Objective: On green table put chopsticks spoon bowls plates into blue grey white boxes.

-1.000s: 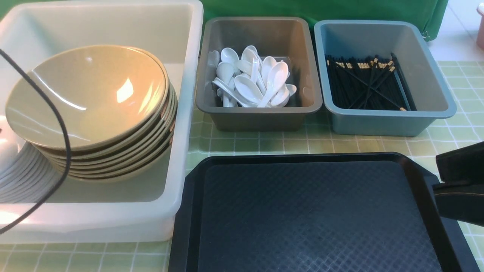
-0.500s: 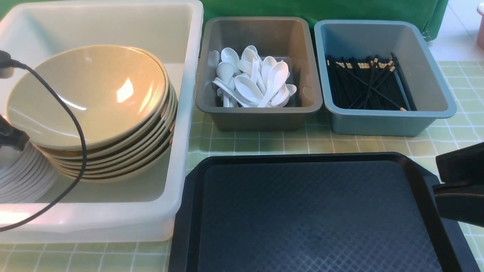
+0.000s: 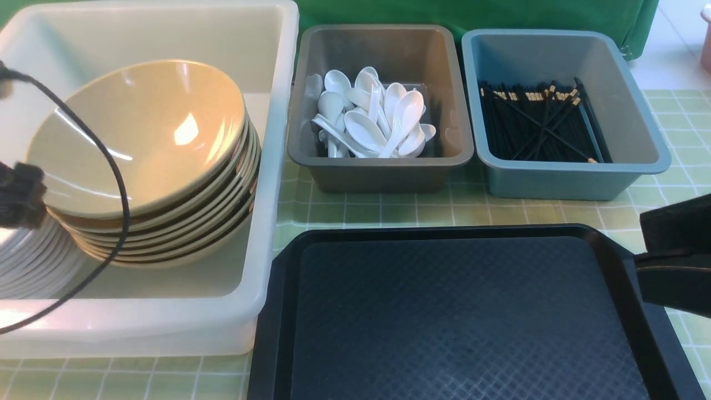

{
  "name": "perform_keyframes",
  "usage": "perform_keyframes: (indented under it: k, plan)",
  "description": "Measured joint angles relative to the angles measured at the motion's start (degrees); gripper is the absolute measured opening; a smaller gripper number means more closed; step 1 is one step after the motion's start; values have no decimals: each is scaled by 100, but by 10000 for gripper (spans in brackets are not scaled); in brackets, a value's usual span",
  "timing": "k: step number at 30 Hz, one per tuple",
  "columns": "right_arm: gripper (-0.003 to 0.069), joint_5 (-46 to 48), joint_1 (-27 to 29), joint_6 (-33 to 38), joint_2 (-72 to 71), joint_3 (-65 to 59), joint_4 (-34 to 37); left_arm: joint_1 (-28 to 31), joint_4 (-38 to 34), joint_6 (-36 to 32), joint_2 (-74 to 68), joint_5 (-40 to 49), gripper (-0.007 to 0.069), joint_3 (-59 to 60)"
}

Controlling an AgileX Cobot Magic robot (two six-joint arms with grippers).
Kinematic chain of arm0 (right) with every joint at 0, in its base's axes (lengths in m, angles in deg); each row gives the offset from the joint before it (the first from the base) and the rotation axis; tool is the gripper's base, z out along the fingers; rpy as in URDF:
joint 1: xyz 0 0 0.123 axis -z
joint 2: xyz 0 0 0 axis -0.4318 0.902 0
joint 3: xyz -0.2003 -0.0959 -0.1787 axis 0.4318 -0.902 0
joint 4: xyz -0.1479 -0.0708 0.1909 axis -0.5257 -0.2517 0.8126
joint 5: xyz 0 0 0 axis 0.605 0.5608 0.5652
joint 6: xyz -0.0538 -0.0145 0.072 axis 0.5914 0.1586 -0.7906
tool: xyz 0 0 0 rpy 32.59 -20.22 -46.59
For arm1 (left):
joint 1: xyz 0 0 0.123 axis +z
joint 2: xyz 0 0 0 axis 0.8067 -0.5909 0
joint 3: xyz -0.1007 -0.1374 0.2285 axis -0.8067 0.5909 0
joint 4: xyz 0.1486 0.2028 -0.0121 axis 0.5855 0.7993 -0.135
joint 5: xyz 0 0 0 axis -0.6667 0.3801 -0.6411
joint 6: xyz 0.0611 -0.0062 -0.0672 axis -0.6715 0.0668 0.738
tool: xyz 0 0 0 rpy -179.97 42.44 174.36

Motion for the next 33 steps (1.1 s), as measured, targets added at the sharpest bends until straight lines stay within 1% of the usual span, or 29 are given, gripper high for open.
perform_keyframes:
  k: [2,3,5,7,9,10,11,12,13,14,15,16,17,18,19,20,21,23,24,27,29,31,33]
  plan:
    - [236,-84,0,0,5,0,-28,0,-601,0,517,-48,664,-45]
    - [236,-96,0,0,5,0,-27,0,-681,-7,638,-49,664,-46]
    - [236,-288,0,-12,47,0,-172,-45,-1784,-168,1344,-97,664,-58]
    - [236,-428,0,-86,113,0,-378,-133,-2335,-380,1735,-48,656,-58]
    - [236,-531,0,-508,245,0,-988,-408,-2873,-786,2223,162,596,-36]
    - [236,-535,0,-568,245,0,-1062,-433,-2930,-819,2253,213,589,-26]
    - [236,-549,0,-836,303,0,-1377,-546,-2994,-923,2358,281,558,0]
    - [236,-554,0,-1299,370,0,-1974,-771,-3078,-1041,2519,447,491,97]
    - [232,-554,0,-1528,393,-5,-2232,-880,-3096,-1066,2582,475,456,158]
    - [225,-554,0,-1814,415,-12,-2561,-1036,-3109,-1083,2663,514,406,255]
    - [192,-539,0,-2326,397,-53,-3133,-1328,-3109,-1127,2809,519,307,496]
    - [153,-534,0,-2756,316,-119,-3499,-1625,-3119,-1128,2949,448,199,709]
    - [120,-534,0,-2926,262,-176,-3699,-1788,-3124,-1119,3076,347,139,863]
    - [76,-534,0,-3242,115,-273,-3871,-1981,-3124,-1090,3208,225,80,1061]
    - [76,-534,0,-3288,86,-295,-3935,-2018,-3132,-1069,3236,199,71,1142]
    - [40,-534,0,-3567,-198,-557,-4153,-2304,-3137,-963,3484,-7,20,1469]
    - [38,-534,0,-3594,-239,-557,-4153,-2331,-3137,-948,3484,-7,16,1511]
    - [24,-576,0,-3781,-927,-1142,-4275,-2620,-3188,-698,3867,-327,-2,2102]
    - [24,-583,0,-3786,-984,-1191,-4288,-2640,-3188,-698,3893,-355,-1,2102]
    - [24,-717,0,-4172,-2022,-2050,-4781,-3062,-3373,-514,4279,-897,-1,2777]
    - [24,-825,0,-4791,-2622,-2534,-5139,-3305,-3450,-441,4407,-1109,-1,2991]
    - [24,-1010,0,-5478,-3104,-2955,-5322,-3454,-3503,-424,4456,-1171,-1,3072]
    - [24,-1221,0,-5828,-3552,-3265,-5408,-3553,-3549,-412,4488,-1208,-1,3095]
